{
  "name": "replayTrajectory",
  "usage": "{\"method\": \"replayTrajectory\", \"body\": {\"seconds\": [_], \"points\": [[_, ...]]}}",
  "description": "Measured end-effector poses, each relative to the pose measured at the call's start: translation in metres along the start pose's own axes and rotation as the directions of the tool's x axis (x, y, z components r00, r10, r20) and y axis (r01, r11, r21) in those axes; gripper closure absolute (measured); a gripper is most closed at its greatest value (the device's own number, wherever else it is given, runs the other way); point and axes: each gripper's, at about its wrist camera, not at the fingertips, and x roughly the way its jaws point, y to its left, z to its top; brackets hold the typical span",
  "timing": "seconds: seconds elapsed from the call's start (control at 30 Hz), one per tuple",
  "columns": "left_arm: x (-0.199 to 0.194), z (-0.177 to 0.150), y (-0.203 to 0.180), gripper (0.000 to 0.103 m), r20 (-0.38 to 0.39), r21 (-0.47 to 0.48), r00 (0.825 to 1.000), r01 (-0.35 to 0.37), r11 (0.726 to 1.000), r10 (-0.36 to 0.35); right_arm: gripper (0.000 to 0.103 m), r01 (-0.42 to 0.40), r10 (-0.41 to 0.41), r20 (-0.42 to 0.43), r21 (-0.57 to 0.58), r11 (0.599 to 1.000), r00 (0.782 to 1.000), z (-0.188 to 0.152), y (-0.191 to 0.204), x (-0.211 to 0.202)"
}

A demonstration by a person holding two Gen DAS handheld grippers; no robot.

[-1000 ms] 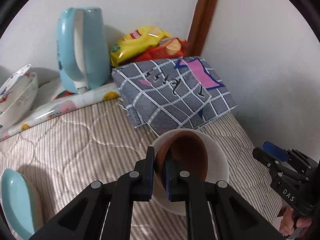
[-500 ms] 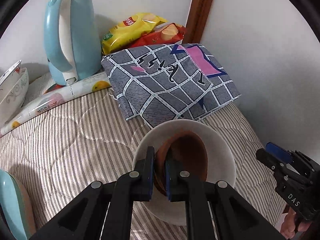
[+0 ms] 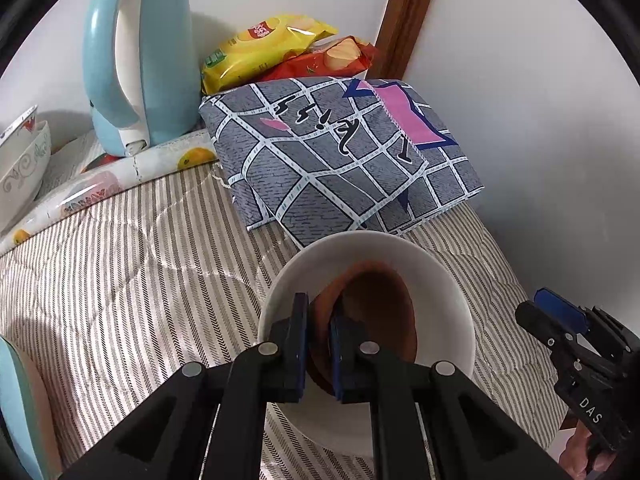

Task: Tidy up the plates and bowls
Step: 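Lower the right tool's brown dish into the white bowl while the left tool grips the bowl rim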

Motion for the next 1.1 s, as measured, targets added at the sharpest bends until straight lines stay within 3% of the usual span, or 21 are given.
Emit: {"method": "replayTrajectory", "body": {"seconds": [0.53,0.73,0.9,1.1], "points": [[-0.002,0.000,0.000,0.092,-0.012,-0.002,1.000,0.009,1.000,-0.009,0.068,-0.012,0.012,0.013,-0.023,1.000,1.000,0.003,0.010,-0.005],[-0.011,0.001,-0.001,0.082,0.004,0.001,1.000,-0.002,1.000,0.002,0.067,-0.037,0.038,0.013,-0.027,0.999,0.999,0.008,0.016,-0.006],[-0.024,0.002,0.005,0.081,0.020,-0.007,1.000,0.003,1.000,-0.003,0.062,-0.101,0.101,0.018,-0.008,0.995,0.995,0.015,0.023,-0.007],[-0.032,0.002,0.014,0.071,0.020,-0.005,0.998,-0.058,0.998,0.058,0.060,-0.129,0.129,-0.016,-0.045,0.991,0.992,0.022,0.042,0.001]]}}
